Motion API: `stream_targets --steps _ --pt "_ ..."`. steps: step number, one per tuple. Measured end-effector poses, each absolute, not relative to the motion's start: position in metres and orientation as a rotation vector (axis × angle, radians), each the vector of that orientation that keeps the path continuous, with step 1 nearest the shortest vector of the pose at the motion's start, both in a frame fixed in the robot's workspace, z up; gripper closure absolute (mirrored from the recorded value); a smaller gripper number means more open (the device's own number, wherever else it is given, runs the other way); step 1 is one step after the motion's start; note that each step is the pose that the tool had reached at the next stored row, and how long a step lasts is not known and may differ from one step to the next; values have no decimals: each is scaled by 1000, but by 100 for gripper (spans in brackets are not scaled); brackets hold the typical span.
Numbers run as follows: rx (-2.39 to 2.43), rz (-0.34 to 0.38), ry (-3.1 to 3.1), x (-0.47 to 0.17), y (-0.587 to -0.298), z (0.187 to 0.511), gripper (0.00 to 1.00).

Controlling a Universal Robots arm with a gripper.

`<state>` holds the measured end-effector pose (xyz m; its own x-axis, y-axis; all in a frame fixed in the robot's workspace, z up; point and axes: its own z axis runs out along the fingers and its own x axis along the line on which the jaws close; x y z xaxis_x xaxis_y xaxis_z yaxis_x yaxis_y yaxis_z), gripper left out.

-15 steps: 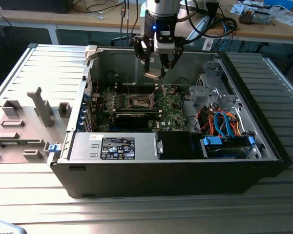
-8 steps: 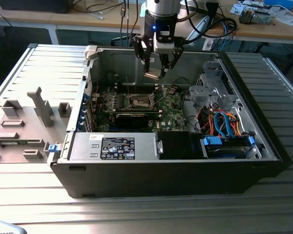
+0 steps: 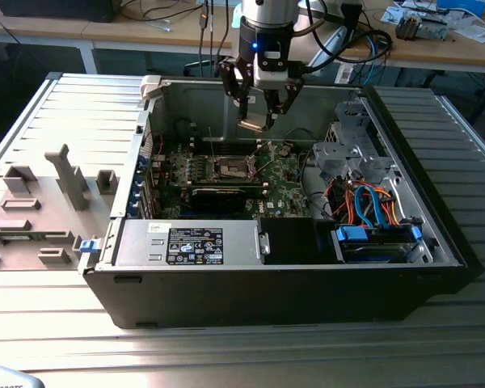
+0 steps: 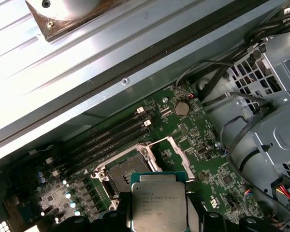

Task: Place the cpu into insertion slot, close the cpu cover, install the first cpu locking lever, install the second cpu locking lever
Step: 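Place the cpu into insertion slot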

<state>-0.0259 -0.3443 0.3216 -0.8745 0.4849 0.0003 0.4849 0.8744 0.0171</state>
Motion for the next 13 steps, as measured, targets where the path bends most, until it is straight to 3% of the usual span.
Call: stream_targets --steps 13 --pt "815 26 3029 -26 -344 322 46"
